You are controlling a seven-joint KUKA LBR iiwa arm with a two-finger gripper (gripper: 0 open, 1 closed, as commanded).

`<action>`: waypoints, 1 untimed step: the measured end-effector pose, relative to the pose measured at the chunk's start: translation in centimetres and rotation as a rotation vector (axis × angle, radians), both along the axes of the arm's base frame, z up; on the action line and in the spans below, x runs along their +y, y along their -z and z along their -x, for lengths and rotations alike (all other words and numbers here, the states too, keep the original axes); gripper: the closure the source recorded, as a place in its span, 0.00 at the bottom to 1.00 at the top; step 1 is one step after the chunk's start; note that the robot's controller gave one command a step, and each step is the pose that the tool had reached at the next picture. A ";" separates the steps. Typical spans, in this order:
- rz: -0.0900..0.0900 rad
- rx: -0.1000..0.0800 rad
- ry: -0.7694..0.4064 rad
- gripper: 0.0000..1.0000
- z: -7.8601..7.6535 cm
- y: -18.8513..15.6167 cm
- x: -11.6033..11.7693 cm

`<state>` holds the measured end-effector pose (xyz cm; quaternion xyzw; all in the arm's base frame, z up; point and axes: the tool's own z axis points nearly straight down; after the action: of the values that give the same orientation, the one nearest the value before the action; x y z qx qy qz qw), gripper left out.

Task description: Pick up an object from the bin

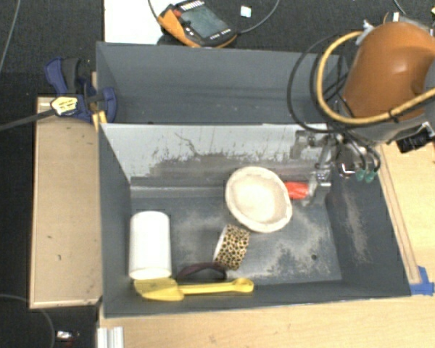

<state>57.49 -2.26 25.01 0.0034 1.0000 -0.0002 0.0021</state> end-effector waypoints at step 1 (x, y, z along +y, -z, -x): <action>0.000 0.000 0.000 0.00 0.0 0.0 0.0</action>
Offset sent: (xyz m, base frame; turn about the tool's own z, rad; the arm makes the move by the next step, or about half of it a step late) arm -0.0078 0.0047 0.0964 -0.0267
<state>57.49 -2.26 25.01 0.0033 1.0000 -0.0002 0.0021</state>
